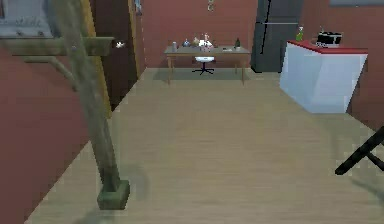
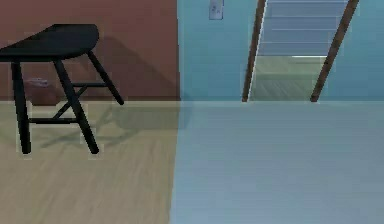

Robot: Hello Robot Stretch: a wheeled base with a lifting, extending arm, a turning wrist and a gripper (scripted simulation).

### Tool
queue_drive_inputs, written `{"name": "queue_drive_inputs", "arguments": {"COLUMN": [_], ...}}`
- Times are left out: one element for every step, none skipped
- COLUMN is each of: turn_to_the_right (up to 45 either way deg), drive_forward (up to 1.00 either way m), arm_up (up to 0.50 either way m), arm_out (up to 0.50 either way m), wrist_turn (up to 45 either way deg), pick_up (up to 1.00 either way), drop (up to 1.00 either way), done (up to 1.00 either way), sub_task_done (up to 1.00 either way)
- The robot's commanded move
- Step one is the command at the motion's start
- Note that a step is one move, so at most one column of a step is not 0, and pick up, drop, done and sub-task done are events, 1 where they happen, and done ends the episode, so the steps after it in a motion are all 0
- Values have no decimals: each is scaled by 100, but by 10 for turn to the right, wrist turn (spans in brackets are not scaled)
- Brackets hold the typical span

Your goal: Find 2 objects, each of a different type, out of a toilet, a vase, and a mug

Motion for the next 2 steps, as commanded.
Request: {"name": "queue_drive_inputs", "arguments": {"turn_to_the_right": [90,0], "drive_forward": [0,20], "arm_up": [0,0], "arm_out": [0,0], "wrist_turn": [0,0], "pick_up": [0,0], "drop": [0,0], "done": [0,0], "sub_task_done": [0,0]}}
